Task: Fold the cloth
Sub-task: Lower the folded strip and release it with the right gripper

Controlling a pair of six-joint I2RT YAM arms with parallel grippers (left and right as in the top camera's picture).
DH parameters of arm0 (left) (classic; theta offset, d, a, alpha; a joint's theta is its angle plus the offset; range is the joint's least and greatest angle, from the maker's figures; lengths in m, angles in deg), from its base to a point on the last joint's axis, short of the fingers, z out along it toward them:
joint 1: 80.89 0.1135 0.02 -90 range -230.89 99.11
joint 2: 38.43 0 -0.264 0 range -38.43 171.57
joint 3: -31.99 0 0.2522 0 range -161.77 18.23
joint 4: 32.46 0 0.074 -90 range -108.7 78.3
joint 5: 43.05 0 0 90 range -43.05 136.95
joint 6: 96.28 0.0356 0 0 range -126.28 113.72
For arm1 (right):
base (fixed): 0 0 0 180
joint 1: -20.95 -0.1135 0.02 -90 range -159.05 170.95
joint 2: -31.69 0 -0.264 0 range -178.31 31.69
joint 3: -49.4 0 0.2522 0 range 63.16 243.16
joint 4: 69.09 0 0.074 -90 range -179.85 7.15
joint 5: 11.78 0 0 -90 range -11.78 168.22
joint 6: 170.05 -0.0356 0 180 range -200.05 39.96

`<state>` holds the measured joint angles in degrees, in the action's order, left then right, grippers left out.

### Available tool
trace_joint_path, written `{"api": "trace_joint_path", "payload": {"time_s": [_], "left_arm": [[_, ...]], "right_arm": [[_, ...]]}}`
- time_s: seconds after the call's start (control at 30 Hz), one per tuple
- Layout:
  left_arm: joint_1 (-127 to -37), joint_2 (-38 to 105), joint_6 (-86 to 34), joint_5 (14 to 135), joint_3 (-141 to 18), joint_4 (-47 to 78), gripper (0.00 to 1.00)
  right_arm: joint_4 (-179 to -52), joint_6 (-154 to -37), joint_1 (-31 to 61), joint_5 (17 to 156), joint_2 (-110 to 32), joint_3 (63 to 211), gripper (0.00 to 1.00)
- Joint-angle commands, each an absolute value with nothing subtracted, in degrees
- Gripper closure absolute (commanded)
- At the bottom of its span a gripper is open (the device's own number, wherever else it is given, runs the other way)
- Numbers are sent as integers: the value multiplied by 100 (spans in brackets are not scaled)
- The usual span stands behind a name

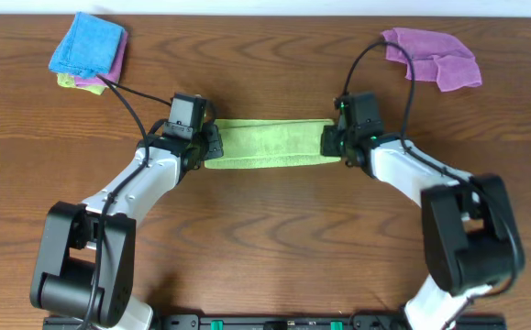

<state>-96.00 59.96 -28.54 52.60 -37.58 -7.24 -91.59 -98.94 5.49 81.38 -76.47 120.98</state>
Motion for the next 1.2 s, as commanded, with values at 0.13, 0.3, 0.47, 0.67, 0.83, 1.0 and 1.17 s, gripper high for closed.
{"api": "trace_joint_path", "payload": {"time_s": [0.13, 0.3, 0.47, 0.67, 0.83, 1.0, 1.17], "left_arm": [[-9609, 6057, -2861, 5123, -3824, -720, 94], [-9609, 6057, -2861, 5123, -3824, -733, 94], [-9609, 6138, -2858, 5123, -3822, -866, 94], [-9640, 6654, -2858, 5142, -3822, -1205, 94], [-9694, 7045, -2858, 5149, -3822, -1297, 94], [-9710, 7290, -2861, 5361, -3819, -1063, 94], [-9710, 7290, -2858, 5405, -3819, -953, 94]], "right_arm": [[-9596, -9822, 422, 8365, -7774, 12162, 99], [-10079, -9824, 405, 8363, -7660, 12162, 99], [-10155, -9831, 405, 8529, -7442, 12164, 99], [-10199, -9789, 418, 8433, -6716, 12164, 99], [-10455, -9778, 492, 8418, -6124, 12164, 85], [-11082, -9778, 1128, 8072, -5706, 12164, 33], [-11272, -9000, 2678, 10947, -5953, 12138, 10]]}}
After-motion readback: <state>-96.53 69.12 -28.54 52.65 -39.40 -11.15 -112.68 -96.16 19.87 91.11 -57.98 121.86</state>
